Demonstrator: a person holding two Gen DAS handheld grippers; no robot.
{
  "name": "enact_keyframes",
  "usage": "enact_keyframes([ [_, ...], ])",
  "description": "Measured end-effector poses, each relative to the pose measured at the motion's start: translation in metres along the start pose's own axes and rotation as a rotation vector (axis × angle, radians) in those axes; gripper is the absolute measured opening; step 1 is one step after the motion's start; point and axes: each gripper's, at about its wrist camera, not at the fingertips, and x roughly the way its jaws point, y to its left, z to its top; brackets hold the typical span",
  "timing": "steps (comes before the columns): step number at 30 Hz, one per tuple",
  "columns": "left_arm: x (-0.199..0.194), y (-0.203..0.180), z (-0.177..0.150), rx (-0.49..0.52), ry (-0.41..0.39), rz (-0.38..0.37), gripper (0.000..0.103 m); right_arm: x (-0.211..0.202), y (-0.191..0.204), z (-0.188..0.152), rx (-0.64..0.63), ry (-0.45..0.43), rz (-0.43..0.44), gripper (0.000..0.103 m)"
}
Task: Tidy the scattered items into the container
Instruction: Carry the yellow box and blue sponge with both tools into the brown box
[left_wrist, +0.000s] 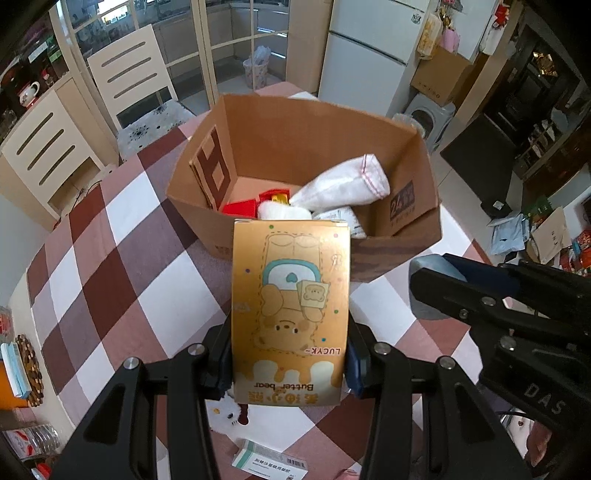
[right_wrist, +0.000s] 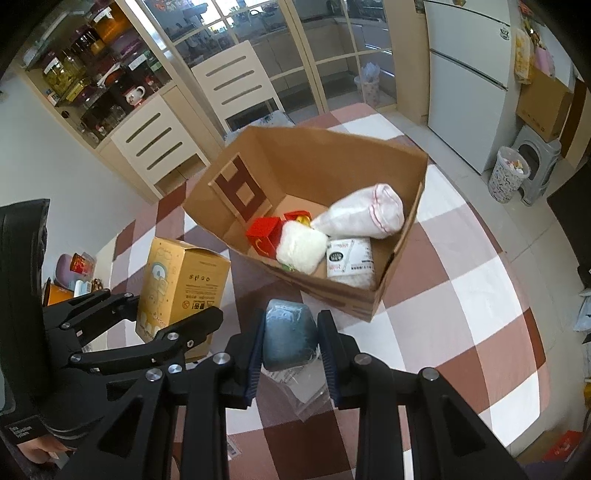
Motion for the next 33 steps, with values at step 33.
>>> enact_keyframes([
  [33, 0.014, 0.026, 0.119, -0.090, -0.094, -0.095, 0.047, 0.011, -0.016, 0.107, 0.027, -0.115, -0.020, 0.029],
])
